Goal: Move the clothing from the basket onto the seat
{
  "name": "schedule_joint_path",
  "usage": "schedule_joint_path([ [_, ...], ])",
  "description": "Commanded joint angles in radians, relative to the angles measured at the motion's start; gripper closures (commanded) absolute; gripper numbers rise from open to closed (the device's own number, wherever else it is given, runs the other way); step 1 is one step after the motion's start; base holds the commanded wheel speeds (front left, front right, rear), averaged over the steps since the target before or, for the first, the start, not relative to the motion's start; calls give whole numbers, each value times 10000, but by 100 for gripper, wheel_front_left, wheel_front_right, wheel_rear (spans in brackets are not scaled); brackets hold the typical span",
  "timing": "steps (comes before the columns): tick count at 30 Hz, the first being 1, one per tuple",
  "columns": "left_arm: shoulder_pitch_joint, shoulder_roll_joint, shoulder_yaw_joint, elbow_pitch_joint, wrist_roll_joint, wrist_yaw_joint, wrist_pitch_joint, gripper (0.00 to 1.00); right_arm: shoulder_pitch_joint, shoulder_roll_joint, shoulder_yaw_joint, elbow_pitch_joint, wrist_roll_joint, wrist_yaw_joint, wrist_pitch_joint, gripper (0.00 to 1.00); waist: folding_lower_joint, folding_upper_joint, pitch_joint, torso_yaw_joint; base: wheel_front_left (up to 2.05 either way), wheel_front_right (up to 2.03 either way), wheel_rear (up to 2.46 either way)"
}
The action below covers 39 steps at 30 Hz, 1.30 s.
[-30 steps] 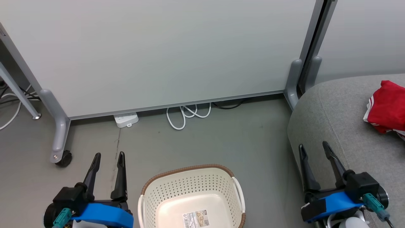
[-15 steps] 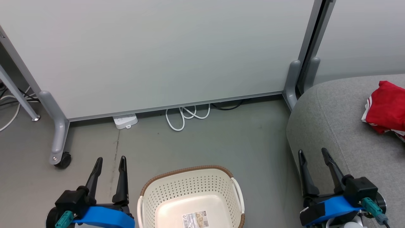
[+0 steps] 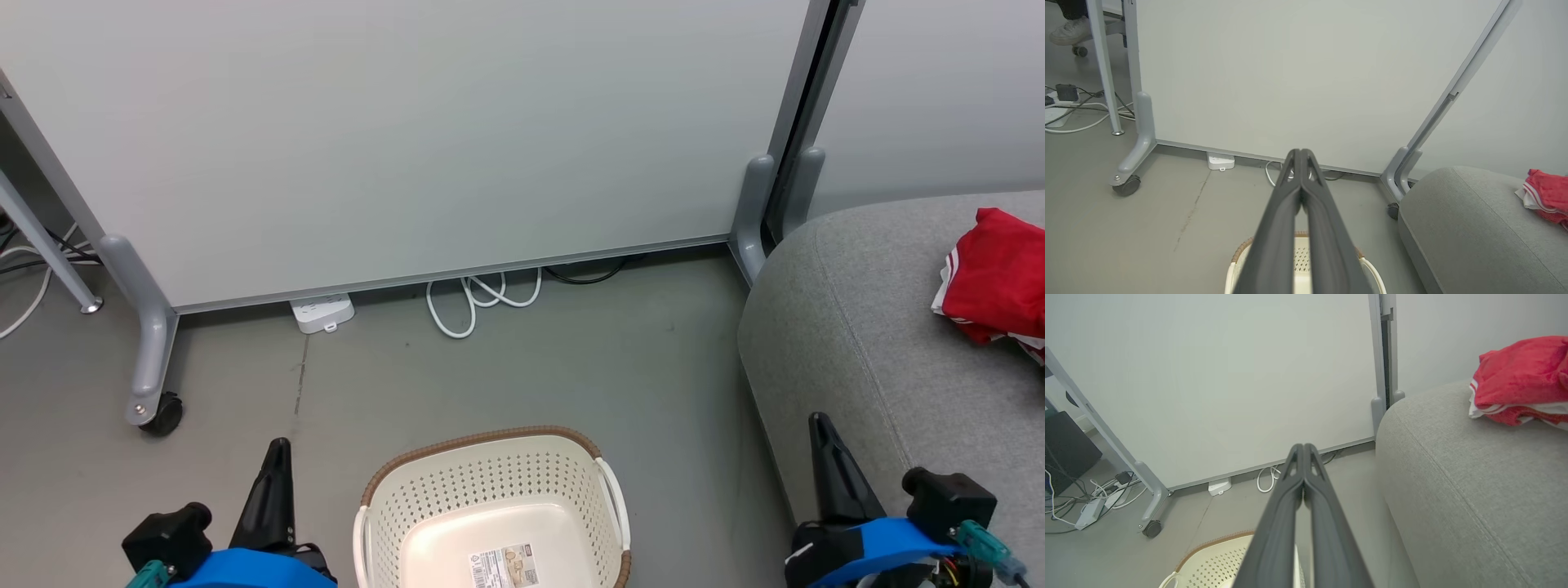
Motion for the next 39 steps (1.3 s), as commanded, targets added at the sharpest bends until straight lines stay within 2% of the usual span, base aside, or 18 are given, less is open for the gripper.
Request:
schedule_joint_path([
  [1,-173,28,116,-222,-460,-59,99,100,-184,11,-55,-225,545,-1,95,100,0,0,2,0,0,0,0],
  [21,-153,43,501,-481,-3593,-171,910,100,-234,36,-305,-449,4043,-1,918,100,0,0,18,-11,0,0,0],
  [39,-169,54,792,-624,-5753,-254,1503,100,-294,54,-510,-566,6456,-2,1517,100,-1,0,32,-20,0,0,0],
])
